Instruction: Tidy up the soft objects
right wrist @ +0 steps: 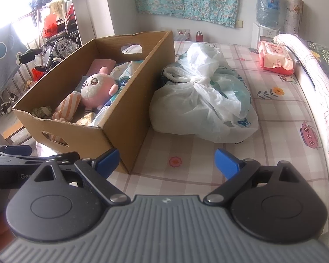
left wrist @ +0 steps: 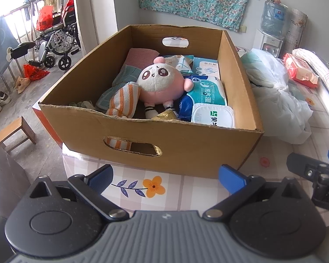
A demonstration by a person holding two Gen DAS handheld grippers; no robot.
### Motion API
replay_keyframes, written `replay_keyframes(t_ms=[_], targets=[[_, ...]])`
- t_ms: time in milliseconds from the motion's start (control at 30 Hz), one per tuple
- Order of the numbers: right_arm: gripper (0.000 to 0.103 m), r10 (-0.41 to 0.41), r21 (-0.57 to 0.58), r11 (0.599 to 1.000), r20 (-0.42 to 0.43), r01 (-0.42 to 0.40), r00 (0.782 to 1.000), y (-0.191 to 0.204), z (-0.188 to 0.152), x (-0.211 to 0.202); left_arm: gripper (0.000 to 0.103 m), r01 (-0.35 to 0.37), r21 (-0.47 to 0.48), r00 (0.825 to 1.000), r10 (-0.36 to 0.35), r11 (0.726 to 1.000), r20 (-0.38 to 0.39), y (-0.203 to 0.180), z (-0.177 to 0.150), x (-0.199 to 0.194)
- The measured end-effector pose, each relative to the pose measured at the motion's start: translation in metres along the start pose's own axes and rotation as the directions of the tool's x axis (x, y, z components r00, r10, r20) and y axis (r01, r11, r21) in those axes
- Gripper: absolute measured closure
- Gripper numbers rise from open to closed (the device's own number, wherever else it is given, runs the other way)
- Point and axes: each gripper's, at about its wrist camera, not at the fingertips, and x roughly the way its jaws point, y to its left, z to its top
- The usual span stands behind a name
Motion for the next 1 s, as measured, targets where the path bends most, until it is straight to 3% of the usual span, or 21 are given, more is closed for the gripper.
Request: replay_keyframes(t_ms=[1000], targets=[[0.009, -0.007, -0.007, 1.000, -0.022, 0.007, 1.000, 0.0016, -0.0041, 0.0088, 0.000, 0.008, 0.008, 1.000, -0.008, 1.000, 0.006, -0.0029, 0.0004, -0.0037]])
